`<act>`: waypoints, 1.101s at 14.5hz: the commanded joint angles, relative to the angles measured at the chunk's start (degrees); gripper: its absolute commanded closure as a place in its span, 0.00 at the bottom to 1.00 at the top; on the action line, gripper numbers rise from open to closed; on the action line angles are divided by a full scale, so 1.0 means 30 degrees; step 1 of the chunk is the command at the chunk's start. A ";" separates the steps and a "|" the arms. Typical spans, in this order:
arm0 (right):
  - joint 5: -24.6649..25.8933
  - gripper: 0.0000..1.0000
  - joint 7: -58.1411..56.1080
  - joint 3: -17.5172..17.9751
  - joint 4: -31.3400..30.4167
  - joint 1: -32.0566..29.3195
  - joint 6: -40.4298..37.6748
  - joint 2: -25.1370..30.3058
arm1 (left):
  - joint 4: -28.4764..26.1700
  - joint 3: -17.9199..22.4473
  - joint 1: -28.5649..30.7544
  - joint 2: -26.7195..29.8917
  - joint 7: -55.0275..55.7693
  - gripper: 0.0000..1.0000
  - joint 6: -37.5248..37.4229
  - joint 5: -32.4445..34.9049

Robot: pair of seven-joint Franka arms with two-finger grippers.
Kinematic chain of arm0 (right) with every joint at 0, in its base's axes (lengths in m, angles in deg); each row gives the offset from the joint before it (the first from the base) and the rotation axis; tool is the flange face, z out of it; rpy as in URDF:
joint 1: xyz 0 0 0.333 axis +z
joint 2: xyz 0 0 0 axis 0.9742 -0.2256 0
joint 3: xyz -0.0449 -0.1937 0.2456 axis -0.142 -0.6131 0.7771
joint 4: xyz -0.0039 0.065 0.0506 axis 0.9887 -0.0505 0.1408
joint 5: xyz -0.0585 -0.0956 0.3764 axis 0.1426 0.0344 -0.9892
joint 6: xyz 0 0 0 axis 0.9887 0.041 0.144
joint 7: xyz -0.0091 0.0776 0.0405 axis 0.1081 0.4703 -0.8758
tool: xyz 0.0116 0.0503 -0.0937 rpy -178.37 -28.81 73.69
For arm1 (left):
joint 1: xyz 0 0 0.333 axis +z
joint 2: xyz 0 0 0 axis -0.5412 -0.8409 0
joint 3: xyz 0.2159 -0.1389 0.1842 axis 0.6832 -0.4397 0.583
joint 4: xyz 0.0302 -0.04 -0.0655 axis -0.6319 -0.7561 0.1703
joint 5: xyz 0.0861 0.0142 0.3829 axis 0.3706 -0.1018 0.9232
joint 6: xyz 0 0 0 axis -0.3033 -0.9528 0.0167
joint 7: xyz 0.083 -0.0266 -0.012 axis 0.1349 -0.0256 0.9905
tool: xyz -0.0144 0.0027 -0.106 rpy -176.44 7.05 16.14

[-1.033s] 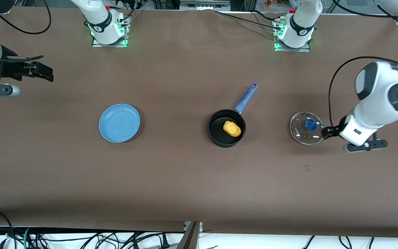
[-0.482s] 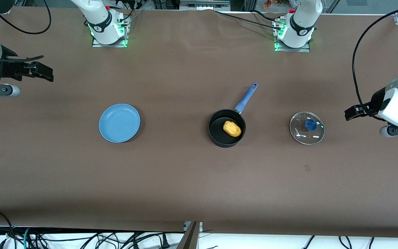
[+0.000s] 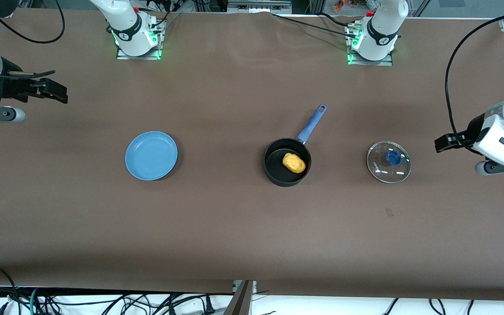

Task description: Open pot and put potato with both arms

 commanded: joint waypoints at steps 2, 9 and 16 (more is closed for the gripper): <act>-0.0266 0.00 0.0143 -0.0104 0.0081 -0.0031 -0.0066 0.0006 | -0.0680 0.2694 -0.2660 0.1227 -0.0548 0.22 -0.0076 -0.1037; -0.0266 0.00 -0.0323 -0.0191 0.0081 -0.0089 -0.0066 0.0006 | -0.4457 0.7036 -0.6356 0.4303 -0.1340 0.22 0.1594 -0.2418; -0.0237 0.00 -0.0413 -0.0192 0.0081 -0.0089 -0.0096 0.0006 | -0.2968 0.6803 -0.6124 0.4275 -0.1252 0.14 0.0396 -0.2448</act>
